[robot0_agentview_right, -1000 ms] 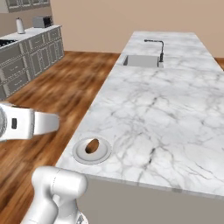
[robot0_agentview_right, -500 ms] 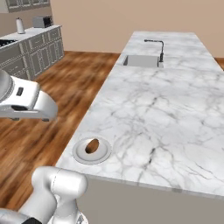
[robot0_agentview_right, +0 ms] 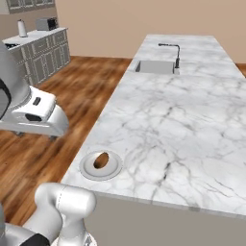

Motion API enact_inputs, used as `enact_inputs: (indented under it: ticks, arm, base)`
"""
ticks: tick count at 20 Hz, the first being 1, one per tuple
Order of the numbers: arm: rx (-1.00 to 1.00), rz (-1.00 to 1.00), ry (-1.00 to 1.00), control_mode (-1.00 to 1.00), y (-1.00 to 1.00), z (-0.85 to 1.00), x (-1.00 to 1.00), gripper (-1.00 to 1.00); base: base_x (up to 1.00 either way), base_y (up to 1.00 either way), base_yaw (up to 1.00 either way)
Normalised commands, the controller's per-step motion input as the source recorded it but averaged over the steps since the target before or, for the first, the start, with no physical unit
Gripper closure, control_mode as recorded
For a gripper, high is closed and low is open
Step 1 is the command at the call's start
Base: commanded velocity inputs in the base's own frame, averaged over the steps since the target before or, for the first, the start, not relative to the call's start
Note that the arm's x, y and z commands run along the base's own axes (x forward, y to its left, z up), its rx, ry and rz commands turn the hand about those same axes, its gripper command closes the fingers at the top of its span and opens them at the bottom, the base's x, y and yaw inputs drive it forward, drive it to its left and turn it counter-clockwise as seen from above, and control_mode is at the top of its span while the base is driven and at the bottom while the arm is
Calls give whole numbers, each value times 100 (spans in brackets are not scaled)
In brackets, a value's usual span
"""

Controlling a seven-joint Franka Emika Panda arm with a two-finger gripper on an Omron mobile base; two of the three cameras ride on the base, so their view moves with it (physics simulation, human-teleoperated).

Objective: Pick the potato from the counter and place it in the microwave. Then turn on the microwave.

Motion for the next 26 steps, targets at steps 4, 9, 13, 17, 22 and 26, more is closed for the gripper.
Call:
enact_inputs:
  ticks: [4, 9, 13, 17, 22, 26]
  arm:
    - [1, 0, 0, -100, 0, -47, 14, -100]
    - [0, 0, 0, -100, 0, -45, 17, -100]
    - [0, 0, 0, -100, 0, -41, 25, -100]
    - [0, 0, 0, -100, 0, -39, 43, -100]
    - [0, 0, 0, -100, 0, -38, 48, -100]
    - [0, 0, 0, -100, 0, -35, 46, -100]
  base:
    - [0, 0, 0]
    - [0, 0, 0]
    - [0, 0, 0]
    - [0, 0, 0]
    - [0, 0, 0]
    - [0, 0, 0]
